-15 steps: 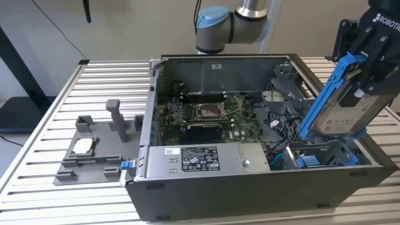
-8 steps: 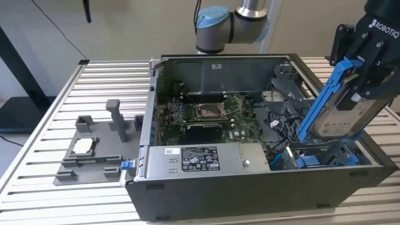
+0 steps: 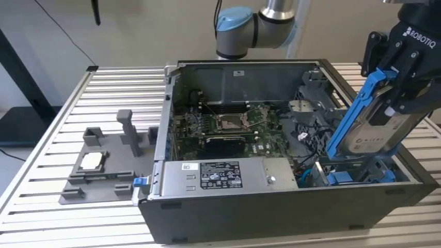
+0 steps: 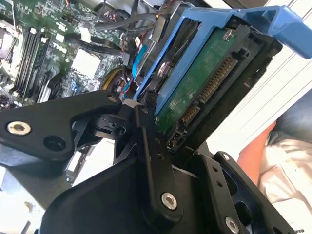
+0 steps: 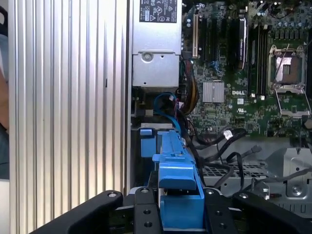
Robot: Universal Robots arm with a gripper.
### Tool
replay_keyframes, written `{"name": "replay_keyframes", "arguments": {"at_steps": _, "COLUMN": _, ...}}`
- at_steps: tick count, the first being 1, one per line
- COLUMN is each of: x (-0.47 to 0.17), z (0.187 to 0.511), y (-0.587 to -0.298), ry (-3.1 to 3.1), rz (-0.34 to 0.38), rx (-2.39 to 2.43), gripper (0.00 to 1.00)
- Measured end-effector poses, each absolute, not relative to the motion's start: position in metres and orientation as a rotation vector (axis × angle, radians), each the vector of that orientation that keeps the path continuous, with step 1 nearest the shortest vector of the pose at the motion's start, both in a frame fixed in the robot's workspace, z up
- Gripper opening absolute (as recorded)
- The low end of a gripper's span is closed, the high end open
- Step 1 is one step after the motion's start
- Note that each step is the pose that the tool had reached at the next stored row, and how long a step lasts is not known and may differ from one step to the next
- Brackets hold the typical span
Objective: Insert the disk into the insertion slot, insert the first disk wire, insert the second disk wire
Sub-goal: 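Insert the disk into the insertion slot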
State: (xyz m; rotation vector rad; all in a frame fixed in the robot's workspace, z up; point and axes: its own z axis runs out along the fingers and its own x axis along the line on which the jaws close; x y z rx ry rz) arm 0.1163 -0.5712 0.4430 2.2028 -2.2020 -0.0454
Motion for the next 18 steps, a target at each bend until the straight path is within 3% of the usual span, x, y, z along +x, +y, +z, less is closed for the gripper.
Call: {"name": "replay_keyframes", "arguments": {"at_steps": 18, "x": 0.1145, "z": 0.4338, "y": -0.5715, "ry": -2.198, "rz": -0.045, "rx": 2.207, "gripper": 0.33}}
